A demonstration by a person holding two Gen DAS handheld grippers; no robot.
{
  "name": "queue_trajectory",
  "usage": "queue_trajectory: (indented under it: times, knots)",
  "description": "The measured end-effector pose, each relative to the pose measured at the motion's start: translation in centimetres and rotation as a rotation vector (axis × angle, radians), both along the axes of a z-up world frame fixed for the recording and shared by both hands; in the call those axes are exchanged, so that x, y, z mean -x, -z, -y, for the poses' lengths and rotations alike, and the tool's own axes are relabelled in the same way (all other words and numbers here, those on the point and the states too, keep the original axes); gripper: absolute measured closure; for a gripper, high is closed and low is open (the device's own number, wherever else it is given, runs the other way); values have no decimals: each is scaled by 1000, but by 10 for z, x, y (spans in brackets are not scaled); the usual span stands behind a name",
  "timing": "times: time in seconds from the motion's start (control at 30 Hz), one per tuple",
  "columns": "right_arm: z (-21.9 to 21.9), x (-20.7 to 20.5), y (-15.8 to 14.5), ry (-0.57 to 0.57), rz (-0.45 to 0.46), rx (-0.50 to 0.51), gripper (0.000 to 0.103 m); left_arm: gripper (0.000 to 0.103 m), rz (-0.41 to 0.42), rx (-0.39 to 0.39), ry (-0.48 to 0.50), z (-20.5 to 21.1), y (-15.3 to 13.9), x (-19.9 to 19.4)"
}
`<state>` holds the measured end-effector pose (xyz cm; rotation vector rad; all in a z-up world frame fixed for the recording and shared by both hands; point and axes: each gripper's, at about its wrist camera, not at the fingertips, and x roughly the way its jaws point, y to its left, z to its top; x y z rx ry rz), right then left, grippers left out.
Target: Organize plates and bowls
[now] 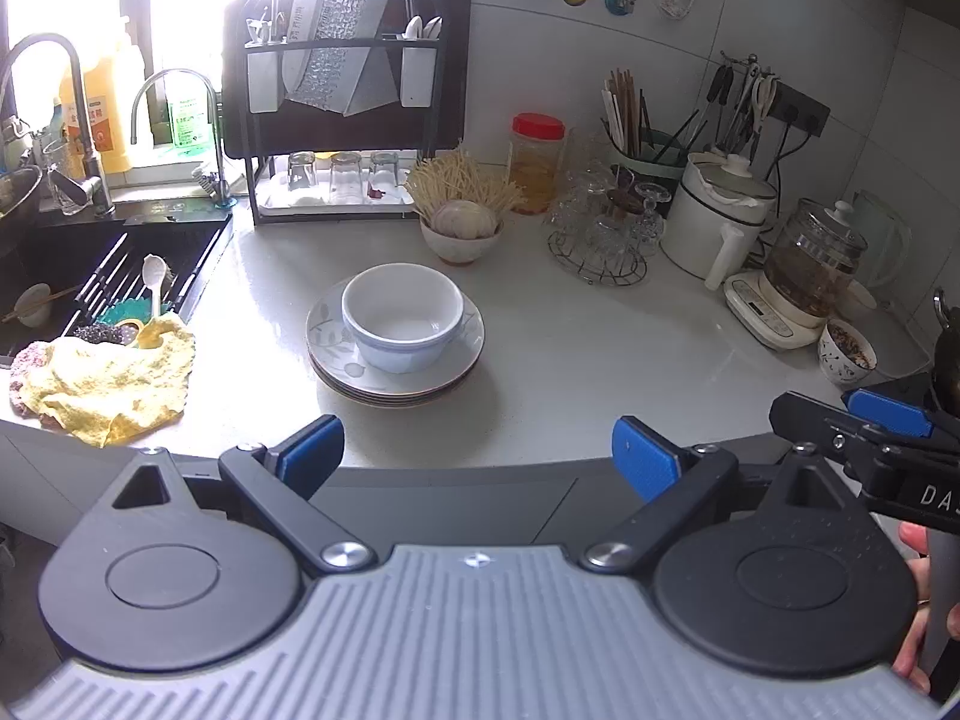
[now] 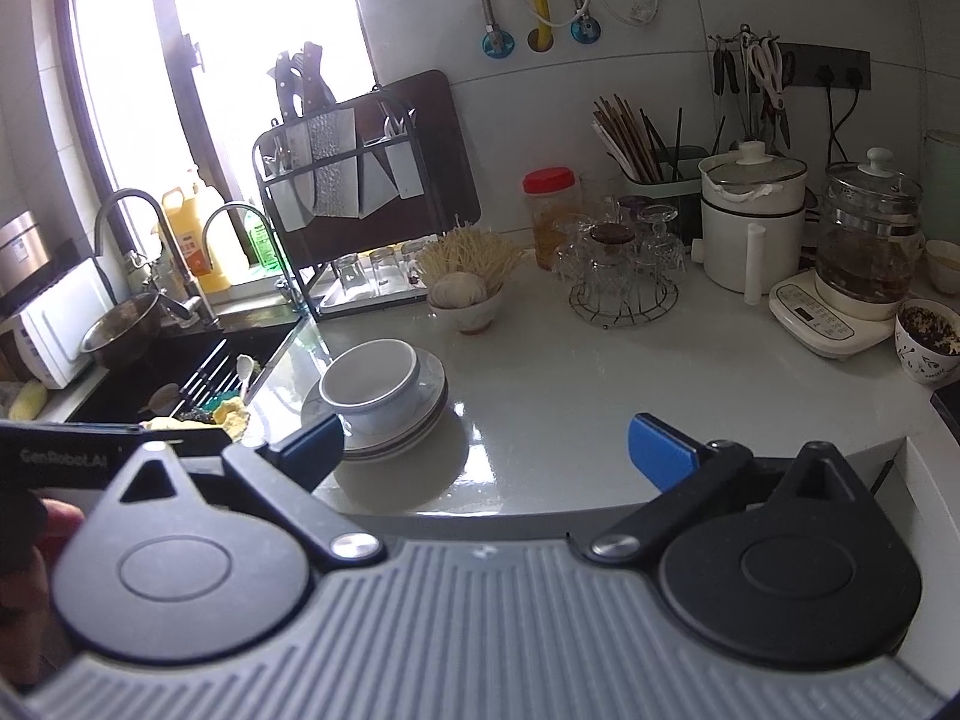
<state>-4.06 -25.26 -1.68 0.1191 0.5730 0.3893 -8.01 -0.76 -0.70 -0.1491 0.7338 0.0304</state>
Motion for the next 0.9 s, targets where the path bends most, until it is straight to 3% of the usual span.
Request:
queue_trajectory:
  times: [0.9]
  knots:
    - [6,5,2,2,-20,4,0,5,-5,-35,-16,12,-1,7]
